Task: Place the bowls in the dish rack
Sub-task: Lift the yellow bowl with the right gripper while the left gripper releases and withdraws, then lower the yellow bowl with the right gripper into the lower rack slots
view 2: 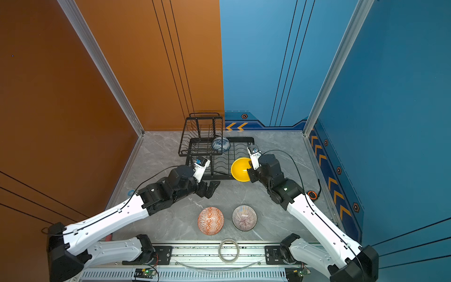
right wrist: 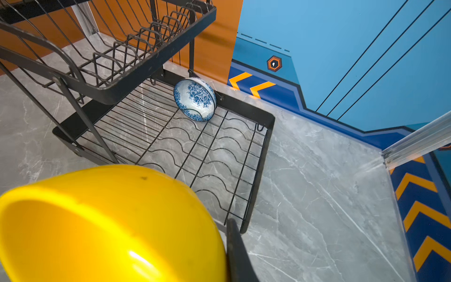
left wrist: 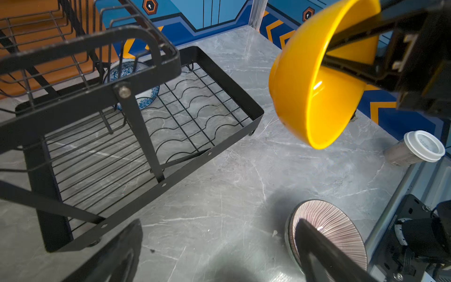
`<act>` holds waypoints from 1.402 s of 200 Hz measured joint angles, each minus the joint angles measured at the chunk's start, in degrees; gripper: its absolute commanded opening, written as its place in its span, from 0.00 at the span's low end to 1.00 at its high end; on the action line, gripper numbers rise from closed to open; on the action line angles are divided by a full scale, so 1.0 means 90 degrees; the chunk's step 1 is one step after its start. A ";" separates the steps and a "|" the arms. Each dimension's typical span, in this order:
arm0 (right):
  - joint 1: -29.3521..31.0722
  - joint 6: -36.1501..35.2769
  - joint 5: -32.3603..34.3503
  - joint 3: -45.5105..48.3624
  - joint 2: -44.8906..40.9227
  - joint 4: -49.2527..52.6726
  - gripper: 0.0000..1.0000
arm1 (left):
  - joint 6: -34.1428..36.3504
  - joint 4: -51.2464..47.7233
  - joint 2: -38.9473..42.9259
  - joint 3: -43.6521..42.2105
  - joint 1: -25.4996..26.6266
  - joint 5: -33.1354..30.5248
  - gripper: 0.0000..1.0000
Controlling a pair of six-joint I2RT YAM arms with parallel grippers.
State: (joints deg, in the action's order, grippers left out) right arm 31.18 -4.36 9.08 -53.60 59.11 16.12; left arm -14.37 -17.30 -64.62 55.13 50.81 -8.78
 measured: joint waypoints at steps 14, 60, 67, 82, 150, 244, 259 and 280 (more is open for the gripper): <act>0.0000 -0.0238 0.0032 0.0000 0.0044 -0.0270 0.00 | 0.0000 -0.0087 0.0092 -0.0073 -0.0027 -0.0017 0.98; -0.0090 -0.1127 0.0073 0.0107 0.0588 -0.1457 0.00 | 0.0002 -0.0223 0.0325 -0.0262 -0.0231 -0.0032 0.98; -0.0141 -0.1258 0.0073 0.0134 0.0687 -0.1659 0.00 | 0.0002 -0.0231 0.0350 -0.0294 -0.0272 -0.0032 0.98; -0.0299 -0.1540 0.0070 0.0143 0.0998 -0.2101 0.00 | 0.0005 -0.0253 0.0381 -0.0357 -0.0393 -0.0029 0.98; -0.1013 -0.2300 -0.0206 -0.0199 0.2701 -0.3648 0.00 | 0.0124 -0.0223 0.0396 -0.0418 -0.0896 0.0107 0.98; -0.1098 -0.4658 0.0185 -0.1773 0.6147 -0.6297 0.00 | 0.0168 -0.0066 0.0296 -0.0372 -0.1161 0.0461 0.98; -0.1098 -0.5039 0.0325 -0.2013 0.6569 -0.6654 0.00 | 0.0163 -0.0075 0.0291 -0.0372 -0.1241 0.0515 0.98; -0.1110 -0.5438 0.0474 -0.2276 0.6997 -0.7074 0.00 | 0.0160 -0.0073 0.0233 -0.0372 -0.1326 0.0585 0.98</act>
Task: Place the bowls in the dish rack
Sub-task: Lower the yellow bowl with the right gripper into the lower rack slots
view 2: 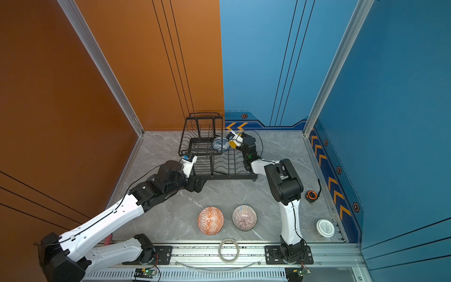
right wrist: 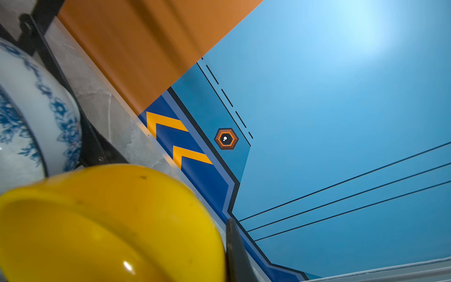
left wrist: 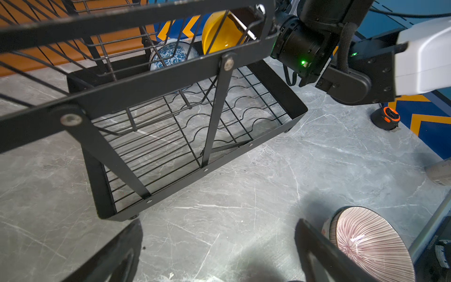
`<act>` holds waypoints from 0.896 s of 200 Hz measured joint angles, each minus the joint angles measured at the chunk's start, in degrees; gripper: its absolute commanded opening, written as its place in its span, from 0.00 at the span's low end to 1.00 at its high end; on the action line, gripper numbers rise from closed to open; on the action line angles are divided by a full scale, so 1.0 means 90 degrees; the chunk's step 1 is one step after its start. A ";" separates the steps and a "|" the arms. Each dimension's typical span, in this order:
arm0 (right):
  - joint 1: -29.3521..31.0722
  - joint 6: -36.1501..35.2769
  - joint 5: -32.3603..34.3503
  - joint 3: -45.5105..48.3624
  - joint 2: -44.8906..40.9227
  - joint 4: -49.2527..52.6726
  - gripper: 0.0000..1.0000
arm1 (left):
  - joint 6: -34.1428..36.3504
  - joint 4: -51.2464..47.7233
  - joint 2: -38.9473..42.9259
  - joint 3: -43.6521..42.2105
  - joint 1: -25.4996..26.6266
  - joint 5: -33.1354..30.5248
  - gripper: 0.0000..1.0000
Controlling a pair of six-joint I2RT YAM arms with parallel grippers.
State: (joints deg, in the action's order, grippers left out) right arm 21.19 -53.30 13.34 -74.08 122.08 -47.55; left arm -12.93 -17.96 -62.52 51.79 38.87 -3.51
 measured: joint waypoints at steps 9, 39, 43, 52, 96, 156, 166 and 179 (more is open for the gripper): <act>-0.0002 -0.0177 0.0061 -0.0097 0.0160 -0.0175 0.00 | -0.0015 0.0002 -0.0070 0.0000 -0.0027 0.0032 0.98; -0.0061 -0.0678 0.0194 -0.0328 0.0542 -0.0583 0.00 | -0.0022 0.0005 -0.0277 0.0000 -0.0027 0.0136 0.98; -0.0066 -0.0741 0.0209 -0.0347 0.0576 -0.0634 0.00 | -0.0024 0.0007 -0.0289 0.0000 -0.0029 0.0138 0.98; -0.0087 -0.0877 0.0221 -0.0391 0.0648 -0.0729 0.00 | -0.0036 0.0007 -0.0306 0.0000 -0.0034 0.0160 0.98; -0.0136 -0.1593 0.0209 -0.0612 0.1005 -0.1056 0.00 | -0.0039 0.0015 -0.0306 0.0000 -0.0117 0.0257 0.98; -0.0141 -0.2280 0.0117 -0.0748 0.1234 -0.1241 0.00 | -0.0041 0.0036 -0.0306 0.0000 -0.0177 0.0352 0.98; -0.0141 -0.2370 0.0092 -0.0797 0.1275 -0.1253 0.00 | -0.0041 0.0046 -0.0306 0.0000 -0.0199 0.0381 0.98; -0.0141 -0.2467 0.0053 -0.0816 0.1314 -0.1302 0.00 | -0.0044 0.0058 -0.0306 -0.0002 -0.0219 0.0406 0.98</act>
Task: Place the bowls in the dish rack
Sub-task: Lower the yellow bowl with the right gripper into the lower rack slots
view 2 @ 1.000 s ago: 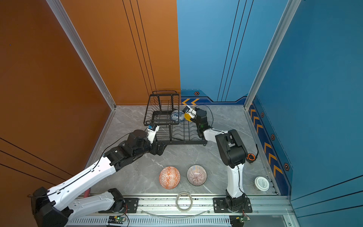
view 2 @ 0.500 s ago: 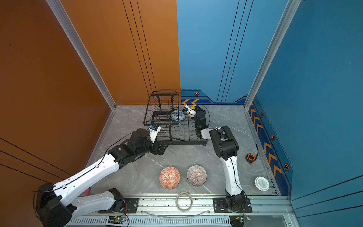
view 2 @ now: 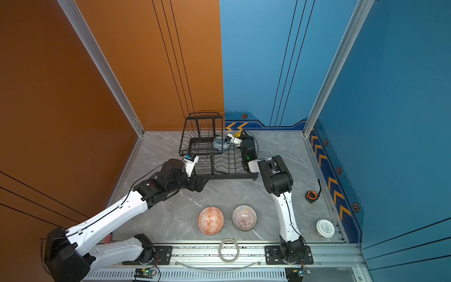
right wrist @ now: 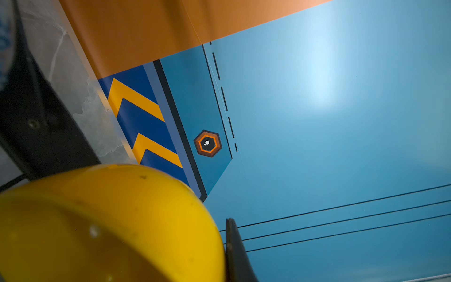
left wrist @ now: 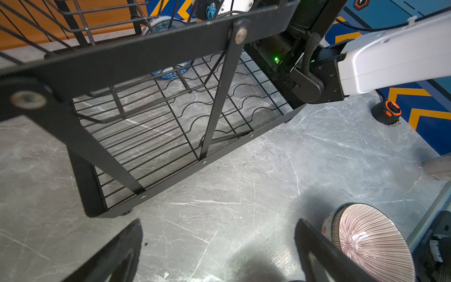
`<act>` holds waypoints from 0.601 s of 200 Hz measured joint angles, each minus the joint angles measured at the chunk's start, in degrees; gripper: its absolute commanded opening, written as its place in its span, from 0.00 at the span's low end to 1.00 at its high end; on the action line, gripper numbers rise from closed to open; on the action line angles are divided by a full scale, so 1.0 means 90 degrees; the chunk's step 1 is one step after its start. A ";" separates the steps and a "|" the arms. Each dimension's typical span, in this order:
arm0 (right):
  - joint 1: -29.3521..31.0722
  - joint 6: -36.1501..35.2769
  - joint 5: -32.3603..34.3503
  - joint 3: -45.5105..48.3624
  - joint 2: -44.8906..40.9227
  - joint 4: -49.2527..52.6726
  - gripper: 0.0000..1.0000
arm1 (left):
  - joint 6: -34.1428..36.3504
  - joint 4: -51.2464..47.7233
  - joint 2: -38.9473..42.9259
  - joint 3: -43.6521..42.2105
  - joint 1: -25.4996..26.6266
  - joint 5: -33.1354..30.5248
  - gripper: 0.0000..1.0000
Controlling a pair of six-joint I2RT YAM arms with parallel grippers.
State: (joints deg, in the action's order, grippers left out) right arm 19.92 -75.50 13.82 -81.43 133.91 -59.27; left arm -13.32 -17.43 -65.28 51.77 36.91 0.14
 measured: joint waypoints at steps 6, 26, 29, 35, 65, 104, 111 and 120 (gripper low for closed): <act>-0.0002 -0.0039 -0.0007 0.0000 0.0005 -0.0015 0.00 | 0.0000 0.0002 0.0000 -0.0002 -0.0007 0.0012 0.98; -0.0002 -0.0143 -0.0029 0.0007 0.0017 -0.0073 0.00 | -0.0002 0.0007 0.0005 -0.0015 -0.0019 0.0024 0.98; -0.0002 -0.0165 -0.0032 0.0010 0.0019 -0.0083 0.00 | -0.0005 0.0007 0.0007 -0.0017 -0.0019 0.0029 0.98; -0.0002 -0.0187 -0.0032 0.0022 0.0019 -0.0097 0.00 | -0.0012 0.0015 0.0015 -0.0036 -0.0024 0.0046 0.98; -0.0012 -0.0308 -0.0061 0.0124 0.0019 -0.0233 0.00 | -0.0022 0.0049 0.0039 -0.0092 -0.0024 0.0070 0.98; -0.0012 -0.0423 -0.0083 0.0182 0.0019 -0.0321 0.00 | -0.0027 0.0053 0.0102 -0.0134 -0.0044 0.0119 0.98; -0.0012 -0.0423 -0.0080 0.0182 0.0019 -0.0321 0.00 | -0.0034 0.0053 0.0124 -0.0138 -0.0053 0.0131 0.98; -0.0012 -0.0423 -0.0080 0.0182 0.0019 -0.0321 0.00 | -0.0053 0.0061 0.0153 -0.0151 -0.0061 0.0138 0.98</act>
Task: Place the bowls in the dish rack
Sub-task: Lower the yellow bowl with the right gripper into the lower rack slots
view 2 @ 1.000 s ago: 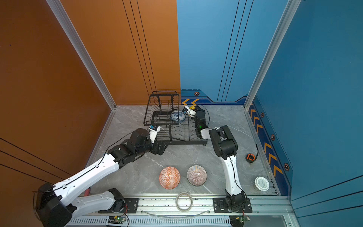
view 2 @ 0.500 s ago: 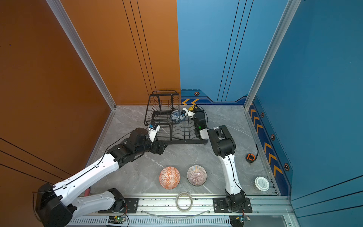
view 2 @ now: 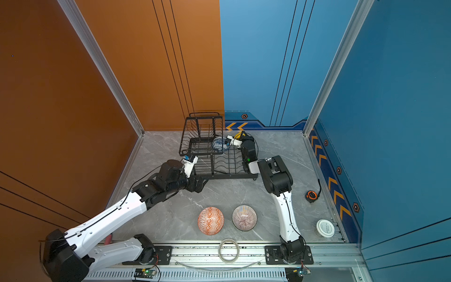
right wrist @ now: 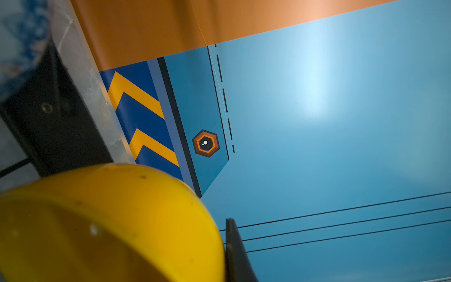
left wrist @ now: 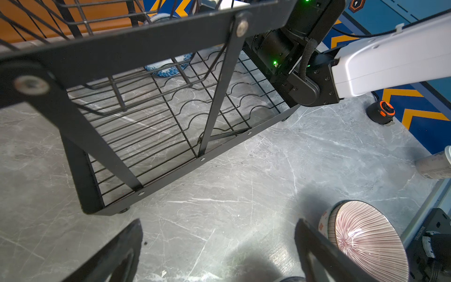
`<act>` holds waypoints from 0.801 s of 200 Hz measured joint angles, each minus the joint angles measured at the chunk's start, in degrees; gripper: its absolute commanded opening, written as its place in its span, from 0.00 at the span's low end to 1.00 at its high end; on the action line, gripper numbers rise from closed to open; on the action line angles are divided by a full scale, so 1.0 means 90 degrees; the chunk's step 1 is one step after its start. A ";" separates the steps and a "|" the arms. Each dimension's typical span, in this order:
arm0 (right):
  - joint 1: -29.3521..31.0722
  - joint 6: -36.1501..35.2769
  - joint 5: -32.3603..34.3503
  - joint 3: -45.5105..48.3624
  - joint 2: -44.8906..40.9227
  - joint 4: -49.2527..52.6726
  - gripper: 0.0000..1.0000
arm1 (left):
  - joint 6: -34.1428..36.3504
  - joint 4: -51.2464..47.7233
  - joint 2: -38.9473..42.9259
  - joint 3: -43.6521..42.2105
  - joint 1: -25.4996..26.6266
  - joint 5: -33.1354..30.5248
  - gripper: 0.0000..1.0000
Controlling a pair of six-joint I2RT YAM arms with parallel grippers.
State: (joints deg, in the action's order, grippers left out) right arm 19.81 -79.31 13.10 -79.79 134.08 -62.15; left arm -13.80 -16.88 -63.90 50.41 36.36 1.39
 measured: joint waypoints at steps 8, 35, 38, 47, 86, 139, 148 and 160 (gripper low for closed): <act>0.0000 0.0000 0.0000 0.0000 0.0000 0.0000 0.00 | -0.0017 0.0027 0.0024 -0.0029 0.0000 0.0015 0.98; 0.0000 0.0000 -0.0002 0.0029 0.0000 -0.0010 0.00 | -0.0063 0.0068 0.0053 -0.0126 0.0000 0.0036 0.98; 0.0000 0.0000 -0.0005 0.0036 0.0000 -0.0022 0.00 | -0.0068 0.0073 0.0056 -0.0134 0.0000 0.0041 0.98; 0.0000 0.0000 -0.0007 0.0066 0.0000 -0.0061 0.00 | -0.0073 0.0080 0.0068 -0.0158 0.0000 0.0046 0.98; 0.0000 -0.0002 -0.0087 0.0226 0.0000 -0.0141 0.00 | -0.0087 0.0090 0.0114 -0.0175 -0.0029 0.0070 0.98; 0.0005 0.0002 -0.0143 0.0338 0.0000 0.0046 0.00 | -0.0087 0.0102 0.0124 -0.0175 -0.0056 0.0124 0.98; 0.0007 0.0007 -0.0148 0.0350 0.0000 0.0049 0.00 | -0.0087 0.0109 0.0124 -0.0175 -0.0066 0.0143 0.98; 0.0012 0.0027 -0.0170 0.0379 -0.0002 0.0051 0.00 | -0.0087 0.0119 0.0126 -0.0175 -0.0078 0.0151 0.98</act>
State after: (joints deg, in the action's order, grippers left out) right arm 19.92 -79.07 11.57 -76.38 134.06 -61.69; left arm -14.59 -15.81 -62.76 48.84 35.66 2.74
